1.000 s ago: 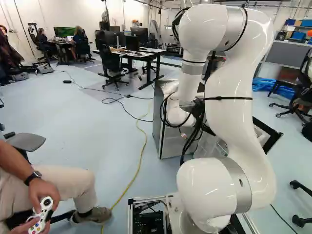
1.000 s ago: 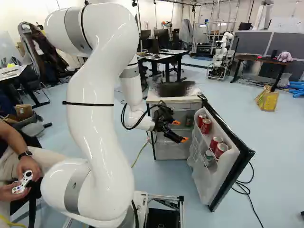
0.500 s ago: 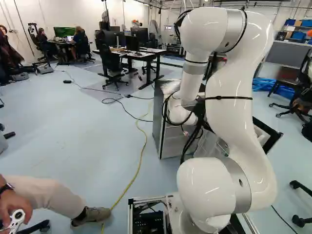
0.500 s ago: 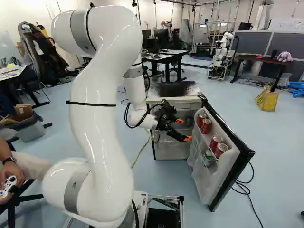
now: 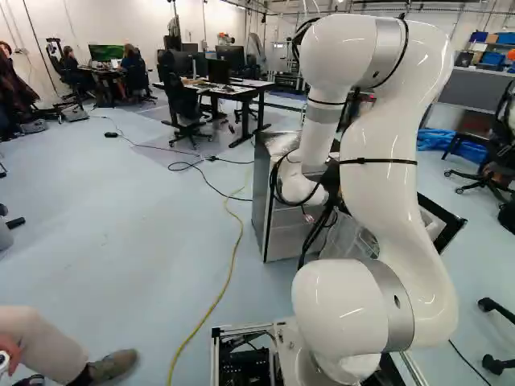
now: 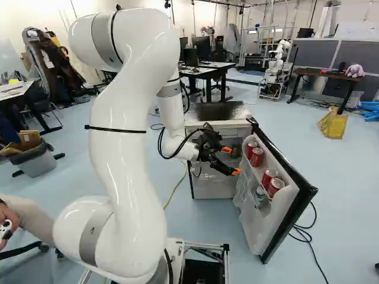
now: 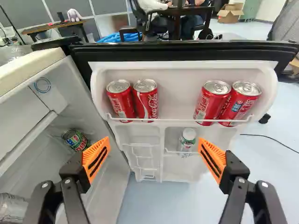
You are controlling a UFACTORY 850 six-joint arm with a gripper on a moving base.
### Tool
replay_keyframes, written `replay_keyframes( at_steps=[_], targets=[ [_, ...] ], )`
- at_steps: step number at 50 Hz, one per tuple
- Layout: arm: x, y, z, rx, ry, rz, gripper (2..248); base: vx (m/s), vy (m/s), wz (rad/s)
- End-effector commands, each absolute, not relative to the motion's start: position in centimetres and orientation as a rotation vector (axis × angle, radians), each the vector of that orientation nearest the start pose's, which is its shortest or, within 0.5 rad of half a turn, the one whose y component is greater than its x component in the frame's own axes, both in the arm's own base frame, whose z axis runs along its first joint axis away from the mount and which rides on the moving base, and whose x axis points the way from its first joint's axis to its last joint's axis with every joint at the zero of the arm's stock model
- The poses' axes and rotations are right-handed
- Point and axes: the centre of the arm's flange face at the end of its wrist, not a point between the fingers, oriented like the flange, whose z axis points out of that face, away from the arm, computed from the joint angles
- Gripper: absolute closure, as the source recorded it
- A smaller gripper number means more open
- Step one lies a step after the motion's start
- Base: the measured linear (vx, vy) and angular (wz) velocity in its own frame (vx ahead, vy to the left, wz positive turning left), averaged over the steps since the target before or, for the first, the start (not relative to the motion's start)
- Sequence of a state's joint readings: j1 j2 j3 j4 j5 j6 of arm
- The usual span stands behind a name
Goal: Grab a drink from the fridge
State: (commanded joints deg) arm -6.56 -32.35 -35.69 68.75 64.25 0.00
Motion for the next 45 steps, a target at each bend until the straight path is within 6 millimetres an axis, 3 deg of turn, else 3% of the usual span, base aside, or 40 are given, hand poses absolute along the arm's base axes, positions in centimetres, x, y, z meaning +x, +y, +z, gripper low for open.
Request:
replay_keyframes(
  at_steps=[9, 10, 14, 15, 19, 20, 35, 36, 45],
  targets=[
    [40.35, -12.25, 23.96, 1.734, -1.386, 1.166, 10, 0.0, 0.0, 0.0],
    [40.35, -12.25, 23.96, 1.734, -1.386, 1.166, 23, 0.0, 0.0, 0.0],
    [40.35, -12.25, 23.96, 1.734, -1.386, 1.166, 23, 0.0, 0.0, 0.0],
    [40.35, -12.25, 23.96, 1.734, -1.386, 1.166, 35, 0.0, 0.0, 0.0],
    [40.35, -12.25, 23.96, 1.734, -1.386, 1.166, 35, 0.0, 0.0, 0.0],
    [40.35, -12.25, 23.96, 1.734, -1.386, 1.166, 46, 0.0, 0.0, 0.0],
    [40.35, -12.25, 23.96, 1.734, -1.386, 1.166, 48, 0.0, 0.0, 0.0],
    [40.35, -12.25, 23.96, 1.734, -1.386, 1.166, 61, 0.0, 0.0, 0.0],
    [40.35, -12.25, 23.96, 1.734, -1.386, 1.166, 64, 0.0, 0.0, 0.0]
  ],
)
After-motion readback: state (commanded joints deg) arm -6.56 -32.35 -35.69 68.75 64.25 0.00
